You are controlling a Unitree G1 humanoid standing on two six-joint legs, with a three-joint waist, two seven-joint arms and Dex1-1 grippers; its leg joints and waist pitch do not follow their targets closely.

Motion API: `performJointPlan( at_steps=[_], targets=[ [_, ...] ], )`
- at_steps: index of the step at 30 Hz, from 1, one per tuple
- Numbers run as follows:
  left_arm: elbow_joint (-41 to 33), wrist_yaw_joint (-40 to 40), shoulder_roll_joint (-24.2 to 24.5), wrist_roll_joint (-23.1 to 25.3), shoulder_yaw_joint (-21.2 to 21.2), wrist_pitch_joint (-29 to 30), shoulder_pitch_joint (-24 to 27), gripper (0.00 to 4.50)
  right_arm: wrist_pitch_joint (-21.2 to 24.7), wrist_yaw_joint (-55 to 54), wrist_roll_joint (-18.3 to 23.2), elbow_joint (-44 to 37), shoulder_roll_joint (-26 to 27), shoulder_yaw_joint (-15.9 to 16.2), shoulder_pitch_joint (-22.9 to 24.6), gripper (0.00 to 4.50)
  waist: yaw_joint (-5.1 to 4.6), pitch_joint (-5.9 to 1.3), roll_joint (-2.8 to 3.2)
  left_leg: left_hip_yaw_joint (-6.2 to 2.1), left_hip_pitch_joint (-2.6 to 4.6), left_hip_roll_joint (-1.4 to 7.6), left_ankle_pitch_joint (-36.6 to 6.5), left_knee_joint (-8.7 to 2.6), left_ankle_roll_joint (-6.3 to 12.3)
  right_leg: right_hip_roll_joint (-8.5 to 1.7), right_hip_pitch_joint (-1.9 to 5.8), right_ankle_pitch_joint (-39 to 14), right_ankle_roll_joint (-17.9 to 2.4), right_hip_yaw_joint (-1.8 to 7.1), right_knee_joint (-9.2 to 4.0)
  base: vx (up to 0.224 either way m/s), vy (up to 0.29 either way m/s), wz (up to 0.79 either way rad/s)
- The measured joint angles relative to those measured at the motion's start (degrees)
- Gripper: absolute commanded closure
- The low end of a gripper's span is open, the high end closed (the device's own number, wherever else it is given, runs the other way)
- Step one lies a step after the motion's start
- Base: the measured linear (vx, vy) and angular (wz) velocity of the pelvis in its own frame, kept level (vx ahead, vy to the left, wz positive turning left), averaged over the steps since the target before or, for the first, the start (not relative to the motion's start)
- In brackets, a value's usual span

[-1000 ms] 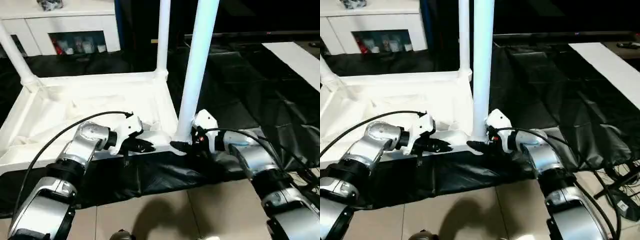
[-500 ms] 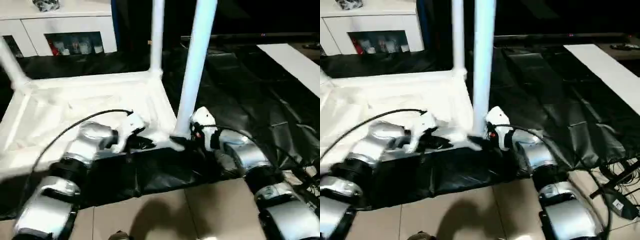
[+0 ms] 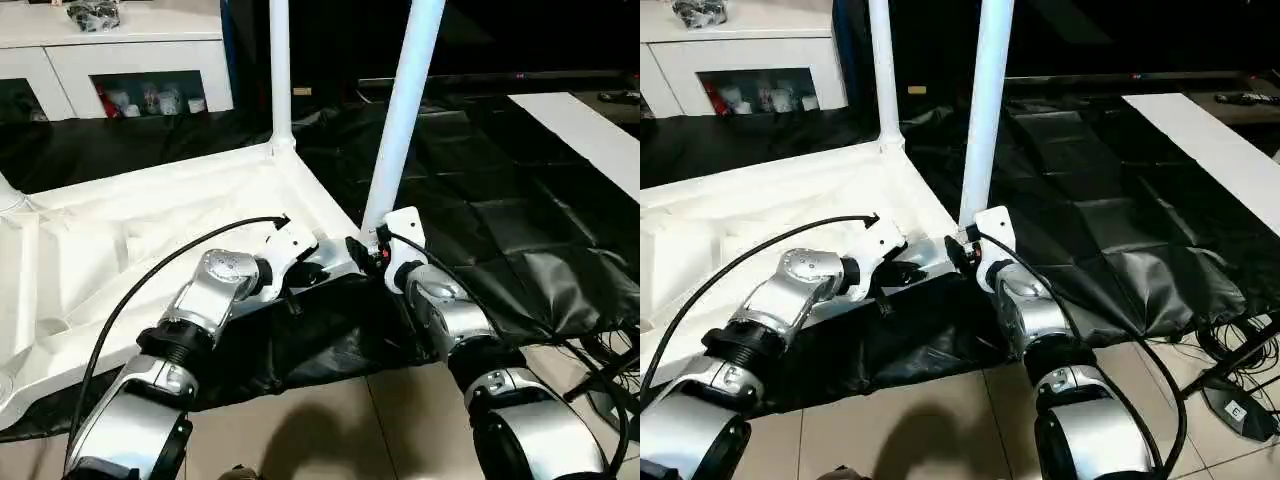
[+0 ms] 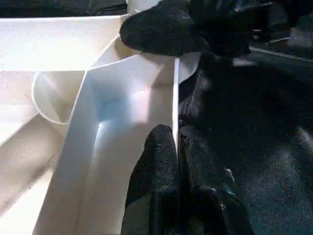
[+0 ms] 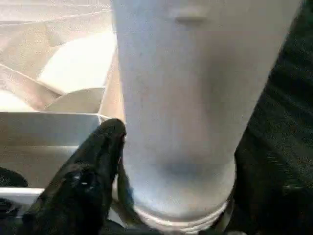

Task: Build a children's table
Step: Rotate leg to tighten

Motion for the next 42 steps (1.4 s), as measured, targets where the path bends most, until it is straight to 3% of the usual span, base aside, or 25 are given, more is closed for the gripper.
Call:
performJointPlan(
  at_steps=[3, 9, 14, 15, 18, 21, 28, 36, 38, 42],
  targets=[
    [-1.7, -2.7, 1.1, -1.6, 0.9, -0.6, 1.4, 4.50, -1.1, 8.8, 0.1, -0.6, -3.1, 1.5, 0.5, 0.65, -0.06, 0.00, 0.01, 0.02, -0.08, 0.00, 0.0, -0.27, 0.00, 0.01, -0.15, 0.1, -0.3, -0.04, -0.01, 0.000, 0.000, 0.00],
    [-3.4, -12.0, 5.0, -3.7, 0.6, -2.3, 2.7, 4.50, -2.9, 25.1, -0.5, -3.2, -8.8, 6.1, 1.2, 0.65, 0.59, -0.01, 0.10, 0.02, -0.23, 0.05, 0.0, -0.60, 0.01, 0.07, -0.36, -0.2, -0.4, -0.21, 0.01, 0.000, 0.000, 0.00],
    [-4.0, -18.5, 7.5, -5.0, -0.3, -4.7, 3.5, 4.50, -3.7, 36.6, 0.0, -5.0, -11.3, 7.8, 1.8, 0.65, 1.20, 0.00, 0.10, 0.01, -0.40, 0.05, 0.0, -0.46, 0.01, 0.06, -0.42, -0.2, -0.4, -0.21, 0.03, 0.000, 0.000, 0.00],
    [-4.0, -20.1, 8.2, -5.4, -0.4, -5.0, 3.7, 4.50, -3.9, 39.3, 0.2, -5.2, -12.0, 8.6, 1.7, 0.97, 1.31, 0.04, 0.03, 0.00, -0.40, 0.06, 0.0, -0.43, 0.01, 0.06, -0.42, -0.2, -0.4, -0.21, 0.04, 0.000, 0.000, 0.00],
    [-4.0, -23.7, 9.5, -6.3, -0.7, -5.3, 4.0, 4.50, -3.8, 44.0, 0.6, -5.4, -13.0, 9.2, 1.7, 0.97, 1.69, 0.06, 0.00, -0.01, -0.40, 0.07, 0.0, -0.39, 0.01, 0.06, -0.42, -0.2, -0.4, -0.21, 0.07, 0.000, 0.000, 0.00],
    [-4.0, -27.3, 10.7, -7.0, -0.8, -5.4, 4.2, 4.50, -3.6, 49.0, 0.8, -5.8, -13.7, 10.3, 1.7, 1.39, 2.04, 0.13, -0.14, -0.01, -0.39, 0.08, 0.0, -0.39, 0.00, 0.06, -0.42, -0.2, -0.4, -0.21, 0.09, 0.000, 0.000, 0.00],
    [-4.0, -30.3, 11.9, -7.8, -1.3, -5.4, 4.1, 4.50, -3.6, 52.4, 1.3, -5.8, -13.8, 11.2, 1.6, 1.75, 2.14, 0.21, -0.27, 0.00, -0.44, 0.08, 0.0, -0.38, 0.00, 0.06, -0.43, -0.2, -0.4, -0.21, 0.09, 0.000, 0.000, 0.00],
    [-3.9, -30.4, 11.9, -8.0, -1.2, -4.3, 4.0, 4.50, -1.4, 51.9, 1.7, -7.4, -13.1, 10.6, 2.2, 1.80, 2.19, 0.22, -0.29, -0.01, -0.43, 0.09, 0.0, -0.37, 0.00, 0.05, -0.43, -0.2, -0.4, -0.21, 0.09, 0.000, 0.000, 0.00],
    [-3.4, -27.8, 11.3, -7.7, -0.9, -3.8, 3.8, 4.50, -0.9, 47.8, 1.5, -7.0, -12.3, 9.7, 2.3, 1.80, 2.12, 0.22, -0.28, -0.01, -0.38, 0.09, 0.0, -0.35, -0.02, 0.05, -0.41, -0.2, -0.4, -0.21, 0.16, 0.000, 0.000, 0.00],
    [-1.0, -14.8, 6.7, -5.6, 1.6, -1.0, 1.7, 4.50, -0.2, 26.2, 0.3, -3.5, -7.3, 5.0, 1.7, 1.80, 1.72, 0.20, -0.26, -0.01, -0.22, 0.08, 0.1, -0.33, -0.21, 0.04, -0.36, -0.1, -0.4, -0.15, 0.16, 0.000, 0.000, 0.00]
  ],
)
